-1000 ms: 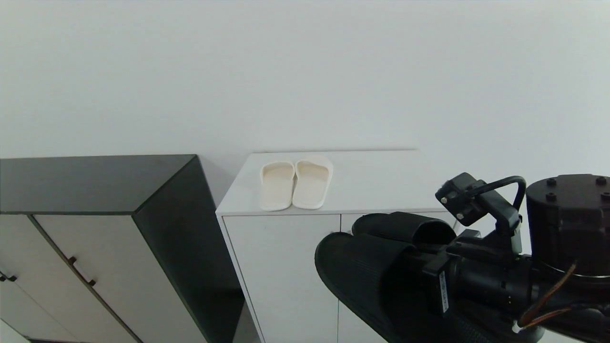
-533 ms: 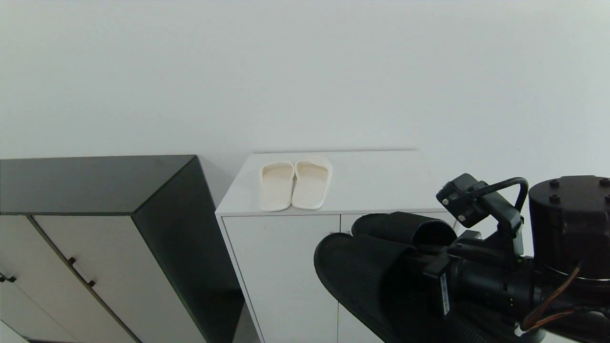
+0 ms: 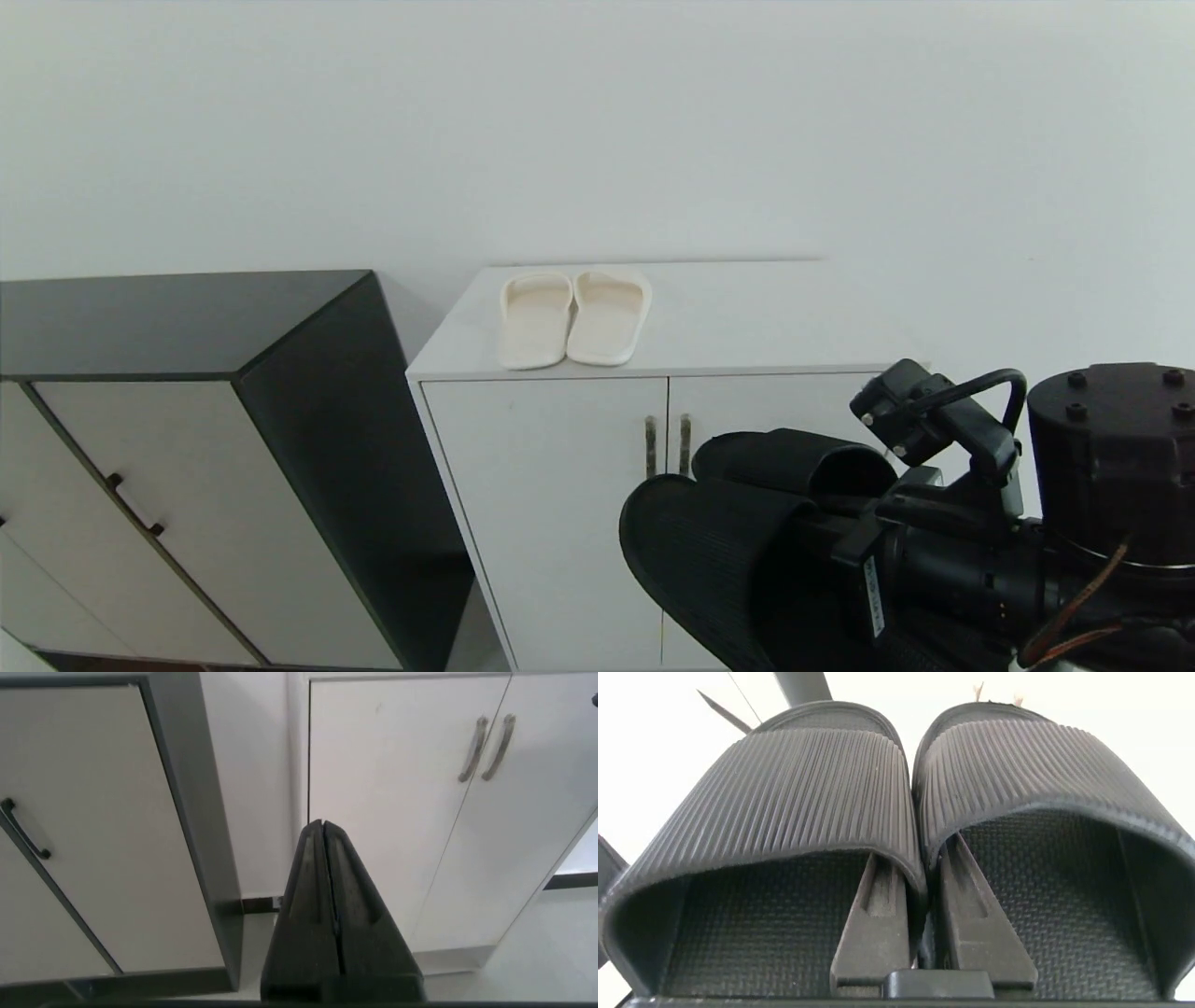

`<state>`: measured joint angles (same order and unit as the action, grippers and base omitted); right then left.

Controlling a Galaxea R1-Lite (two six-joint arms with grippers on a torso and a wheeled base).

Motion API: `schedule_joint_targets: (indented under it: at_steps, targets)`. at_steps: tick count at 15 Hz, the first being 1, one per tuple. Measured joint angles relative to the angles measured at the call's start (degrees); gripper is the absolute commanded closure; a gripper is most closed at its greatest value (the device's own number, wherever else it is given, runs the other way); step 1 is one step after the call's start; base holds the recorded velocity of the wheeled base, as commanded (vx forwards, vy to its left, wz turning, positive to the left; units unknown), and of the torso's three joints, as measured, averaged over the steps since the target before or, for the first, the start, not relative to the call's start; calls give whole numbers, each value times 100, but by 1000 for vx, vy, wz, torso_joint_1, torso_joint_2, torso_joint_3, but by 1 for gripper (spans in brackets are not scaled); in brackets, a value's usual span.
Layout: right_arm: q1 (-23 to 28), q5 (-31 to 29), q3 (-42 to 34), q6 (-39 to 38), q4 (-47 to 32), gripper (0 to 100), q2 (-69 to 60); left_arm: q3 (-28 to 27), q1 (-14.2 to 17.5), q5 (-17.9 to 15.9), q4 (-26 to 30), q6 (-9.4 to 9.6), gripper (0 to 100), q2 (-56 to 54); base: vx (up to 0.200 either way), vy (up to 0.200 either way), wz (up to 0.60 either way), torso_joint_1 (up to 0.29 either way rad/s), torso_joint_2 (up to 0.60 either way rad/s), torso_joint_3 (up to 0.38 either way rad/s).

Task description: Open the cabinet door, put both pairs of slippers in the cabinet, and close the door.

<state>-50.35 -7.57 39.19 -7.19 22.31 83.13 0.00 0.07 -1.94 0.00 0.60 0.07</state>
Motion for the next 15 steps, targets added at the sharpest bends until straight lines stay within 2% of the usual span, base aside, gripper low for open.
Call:
schedule_joint_targets:
  at_steps: [2, 3, 15]
  targets:
    - [0, -6, -22, 16, -1, 100, -2, 0, 0, -6, 2, 11, 100, 0, 0, 0, 0, -208, 525, 317]
    - [-6, -6, -22, 24, -1, 100, 0, 0, -2, -6, 7, 5, 0, 0, 0, 0, 0, -203, 525, 320]
    - [-15, 16, -80, 35, 82, 100, 96, 0, 0, -20, 10, 22, 0, 0, 0, 0, 0, -151, 485, 329]
